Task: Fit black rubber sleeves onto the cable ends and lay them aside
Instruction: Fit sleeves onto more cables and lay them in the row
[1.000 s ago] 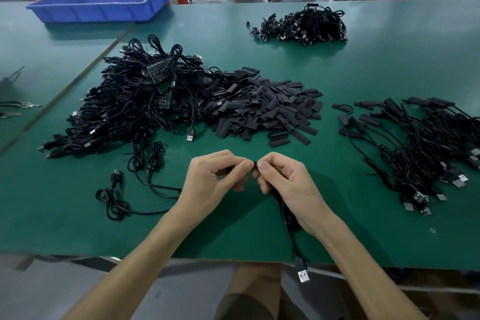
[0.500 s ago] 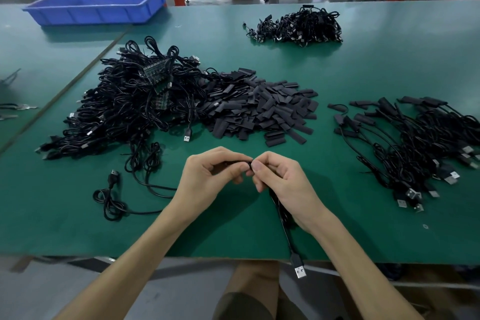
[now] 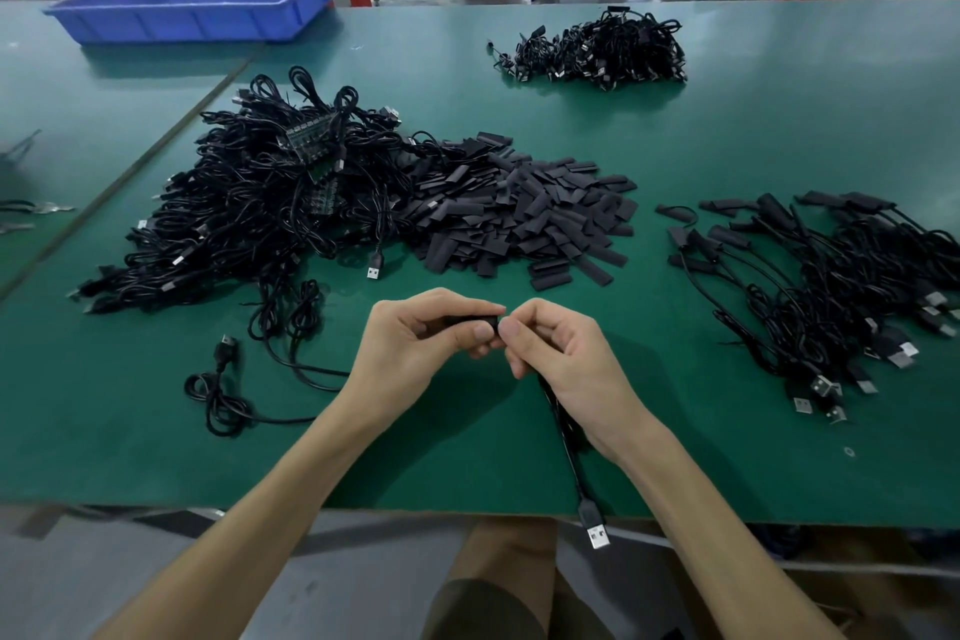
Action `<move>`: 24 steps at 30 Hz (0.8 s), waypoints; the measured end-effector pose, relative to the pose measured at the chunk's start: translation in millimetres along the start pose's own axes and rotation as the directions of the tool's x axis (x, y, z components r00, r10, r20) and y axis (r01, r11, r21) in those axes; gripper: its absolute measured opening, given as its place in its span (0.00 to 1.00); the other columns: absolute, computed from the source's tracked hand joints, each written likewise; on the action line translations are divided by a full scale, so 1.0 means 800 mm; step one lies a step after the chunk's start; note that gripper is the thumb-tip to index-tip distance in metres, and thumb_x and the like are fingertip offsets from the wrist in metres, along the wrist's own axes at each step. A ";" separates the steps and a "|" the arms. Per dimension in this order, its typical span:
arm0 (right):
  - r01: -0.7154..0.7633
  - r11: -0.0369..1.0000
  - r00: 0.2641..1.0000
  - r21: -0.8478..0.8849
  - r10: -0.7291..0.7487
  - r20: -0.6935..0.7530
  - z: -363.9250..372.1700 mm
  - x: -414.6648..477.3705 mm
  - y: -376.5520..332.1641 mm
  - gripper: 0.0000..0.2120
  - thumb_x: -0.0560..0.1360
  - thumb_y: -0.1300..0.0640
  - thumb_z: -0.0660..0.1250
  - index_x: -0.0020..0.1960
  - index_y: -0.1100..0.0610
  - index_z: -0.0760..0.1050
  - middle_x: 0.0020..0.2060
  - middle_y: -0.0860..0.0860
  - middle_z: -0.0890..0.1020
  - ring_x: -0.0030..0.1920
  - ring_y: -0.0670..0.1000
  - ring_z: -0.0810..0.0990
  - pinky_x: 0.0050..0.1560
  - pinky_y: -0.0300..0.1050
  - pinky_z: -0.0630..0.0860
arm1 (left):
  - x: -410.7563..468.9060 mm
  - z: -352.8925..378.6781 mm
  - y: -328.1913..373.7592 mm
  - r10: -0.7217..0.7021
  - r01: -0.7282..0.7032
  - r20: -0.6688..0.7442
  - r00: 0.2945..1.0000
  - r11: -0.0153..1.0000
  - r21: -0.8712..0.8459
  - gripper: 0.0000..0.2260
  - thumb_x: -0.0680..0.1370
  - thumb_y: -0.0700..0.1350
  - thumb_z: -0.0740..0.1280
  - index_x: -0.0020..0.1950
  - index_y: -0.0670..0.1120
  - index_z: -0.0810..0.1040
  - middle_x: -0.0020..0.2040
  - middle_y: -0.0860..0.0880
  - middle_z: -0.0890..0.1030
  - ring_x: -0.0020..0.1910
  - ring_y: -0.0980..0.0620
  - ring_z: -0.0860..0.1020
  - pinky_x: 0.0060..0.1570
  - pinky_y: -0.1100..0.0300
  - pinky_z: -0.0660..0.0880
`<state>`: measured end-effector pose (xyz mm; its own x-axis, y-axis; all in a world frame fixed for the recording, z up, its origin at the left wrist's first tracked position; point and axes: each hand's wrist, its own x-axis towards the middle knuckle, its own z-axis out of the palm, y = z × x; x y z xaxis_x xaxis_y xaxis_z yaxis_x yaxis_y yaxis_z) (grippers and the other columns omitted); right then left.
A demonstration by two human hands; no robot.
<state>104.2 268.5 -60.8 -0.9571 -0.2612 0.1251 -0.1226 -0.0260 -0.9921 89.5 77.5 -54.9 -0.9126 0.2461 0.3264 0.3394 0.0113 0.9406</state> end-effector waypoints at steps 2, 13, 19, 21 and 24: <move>-0.003 1.000 1.000 -0.016 0.003 -0.001 0.001 0.000 0.000 0.10 0.83 0.56 0.67 0.45 0.58 0.80 0.32 0.49 0.79 0.37 0.46 0.76 0.48 0.40 0.74 | 0.000 0.000 0.001 -0.011 0.011 0.000 1.000 1.000 -0.011 0.09 0.76 0.34 0.73 0.55 0.38 0.85 0.45 0.41 0.85 0.40 0.45 0.83 0.46 0.58 0.80; -0.027 0.998 0.999 -0.060 0.025 -0.034 0.004 0.000 -0.002 0.10 0.82 0.56 0.65 0.44 0.57 0.78 0.30 0.45 0.78 0.36 0.46 0.74 0.44 0.40 0.73 | -0.001 0.004 0.004 0.018 -0.018 -0.008 1.000 1.000 0.024 0.06 0.75 0.35 0.74 0.52 0.39 0.86 0.45 0.42 0.85 0.40 0.45 0.83 0.45 0.58 0.80; -0.014 0.999 0.999 -0.031 0.013 -0.047 0.004 0.000 -0.003 0.10 0.83 0.60 0.66 0.44 0.63 0.76 0.30 0.47 0.76 0.35 0.46 0.72 0.41 0.36 0.71 | -0.002 0.005 0.006 -0.080 0.080 0.004 0.997 0.995 -0.064 0.06 0.77 0.35 0.73 0.52 0.38 0.85 0.44 0.43 0.86 0.43 0.49 0.85 0.46 0.62 0.79; -0.008 1.000 0.999 -0.018 0.007 -0.054 0.004 -0.001 -0.004 0.10 0.83 0.61 0.66 0.43 0.62 0.75 0.30 0.46 0.76 0.35 0.46 0.71 0.40 0.36 0.70 | -0.002 0.005 0.006 -0.093 0.094 0.017 0.996 0.993 -0.071 0.06 0.77 0.36 0.73 0.54 0.39 0.85 0.45 0.43 0.87 0.43 0.48 0.84 0.47 0.61 0.79; 0.005 1.000 0.998 -0.013 -0.006 -0.063 0.005 -0.003 -0.006 0.10 0.82 0.61 0.65 0.42 0.58 0.76 0.30 0.42 0.78 0.34 0.44 0.69 0.39 0.35 0.70 | -0.001 0.004 0.007 -0.135 0.136 0.020 0.991 0.985 -0.106 0.08 0.77 0.38 0.73 0.56 0.41 0.85 0.44 0.42 0.86 0.40 0.48 0.83 0.46 0.60 0.79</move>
<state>107.9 265.7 -56.1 -0.9709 -0.2000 0.1315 -0.1312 -0.0145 -0.9912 92.9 80.7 -50.6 -0.9454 0.2614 0.1945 0.1858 -0.0580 0.9809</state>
